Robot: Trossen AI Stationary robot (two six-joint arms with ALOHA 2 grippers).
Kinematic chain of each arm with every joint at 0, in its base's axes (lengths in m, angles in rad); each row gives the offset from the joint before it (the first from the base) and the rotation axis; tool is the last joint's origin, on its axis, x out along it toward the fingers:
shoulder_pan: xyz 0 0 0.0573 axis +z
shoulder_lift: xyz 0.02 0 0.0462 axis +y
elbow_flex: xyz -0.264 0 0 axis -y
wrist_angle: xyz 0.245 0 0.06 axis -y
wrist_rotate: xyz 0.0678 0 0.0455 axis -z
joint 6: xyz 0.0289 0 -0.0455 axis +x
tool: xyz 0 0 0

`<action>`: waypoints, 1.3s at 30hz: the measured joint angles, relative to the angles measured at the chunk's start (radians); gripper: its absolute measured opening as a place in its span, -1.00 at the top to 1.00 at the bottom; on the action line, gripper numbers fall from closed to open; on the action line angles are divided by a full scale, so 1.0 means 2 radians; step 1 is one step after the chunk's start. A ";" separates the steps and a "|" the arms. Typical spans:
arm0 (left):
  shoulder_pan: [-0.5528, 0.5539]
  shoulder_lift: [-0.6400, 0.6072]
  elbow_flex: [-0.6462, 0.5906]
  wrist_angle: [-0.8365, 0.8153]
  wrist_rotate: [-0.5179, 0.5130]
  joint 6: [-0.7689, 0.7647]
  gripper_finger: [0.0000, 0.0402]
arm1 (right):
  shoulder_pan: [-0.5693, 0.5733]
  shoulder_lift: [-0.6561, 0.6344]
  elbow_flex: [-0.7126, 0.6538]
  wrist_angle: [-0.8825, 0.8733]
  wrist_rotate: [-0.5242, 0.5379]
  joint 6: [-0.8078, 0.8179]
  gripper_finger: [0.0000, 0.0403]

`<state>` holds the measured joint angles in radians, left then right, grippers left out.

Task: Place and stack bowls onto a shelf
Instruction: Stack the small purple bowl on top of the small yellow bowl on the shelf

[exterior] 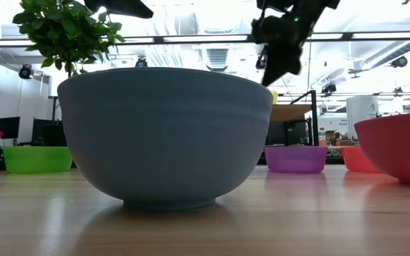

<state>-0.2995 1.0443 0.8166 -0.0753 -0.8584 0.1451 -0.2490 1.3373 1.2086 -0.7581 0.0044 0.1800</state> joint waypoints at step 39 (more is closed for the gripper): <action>0.001 0.000 -0.010 -0.004 -0.039 0.005 0.66 | 0.119 0.114 -0.104 0.040 0.056 -0.010 0.02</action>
<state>-0.2966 1.0443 0.7959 -0.0830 -0.9363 0.1558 -0.0113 1.5658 1.0004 -0.6780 0.1162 0.1590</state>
